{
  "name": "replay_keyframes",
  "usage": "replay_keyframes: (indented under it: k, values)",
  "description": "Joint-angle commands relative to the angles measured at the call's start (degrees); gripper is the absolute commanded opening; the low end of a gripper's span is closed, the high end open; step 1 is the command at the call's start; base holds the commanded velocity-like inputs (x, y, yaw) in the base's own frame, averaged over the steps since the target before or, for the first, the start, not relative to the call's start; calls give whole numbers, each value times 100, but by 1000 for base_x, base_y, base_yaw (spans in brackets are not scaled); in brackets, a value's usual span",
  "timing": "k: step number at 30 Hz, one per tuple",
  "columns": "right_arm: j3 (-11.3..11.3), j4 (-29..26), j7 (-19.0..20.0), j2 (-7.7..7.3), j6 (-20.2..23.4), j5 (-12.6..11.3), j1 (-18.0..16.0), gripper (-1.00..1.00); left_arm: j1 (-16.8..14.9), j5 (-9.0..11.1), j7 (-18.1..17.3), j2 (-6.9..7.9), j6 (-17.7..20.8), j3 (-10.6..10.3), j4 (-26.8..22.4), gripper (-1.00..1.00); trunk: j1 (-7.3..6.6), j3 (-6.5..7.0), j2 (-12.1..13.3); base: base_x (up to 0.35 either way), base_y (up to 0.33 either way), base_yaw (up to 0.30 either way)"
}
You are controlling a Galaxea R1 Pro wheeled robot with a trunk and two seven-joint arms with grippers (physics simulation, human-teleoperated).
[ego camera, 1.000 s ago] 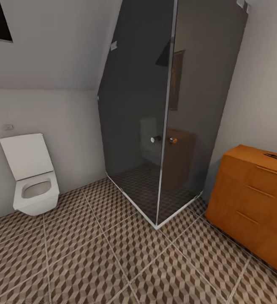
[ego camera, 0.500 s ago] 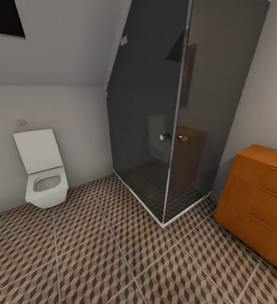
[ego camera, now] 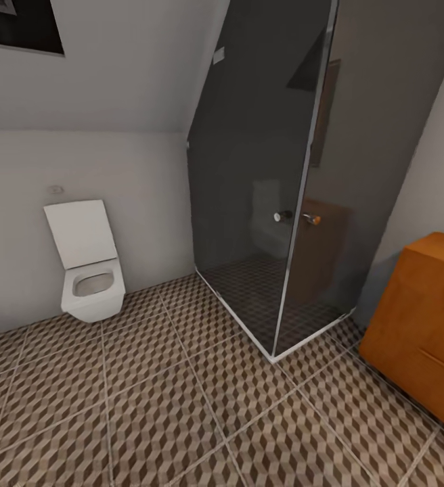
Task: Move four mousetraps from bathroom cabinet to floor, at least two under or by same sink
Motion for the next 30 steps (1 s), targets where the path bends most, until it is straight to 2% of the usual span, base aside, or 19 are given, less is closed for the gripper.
replay_keyframes:
  k: [1, 30]
  values:
    - [20, 4, -18, -5, -8, -13, -2, -100, -12, 19, 34, 2, -44, -48, -35, -100, 0, -14, -3, 0, 0, 177]
    - [22, 12, -17, 13, 19, -12, -2, -100, -10, 10, -10, -13, -41, -48, -106, -100, 0, -249, -3, 0, 0, 173]
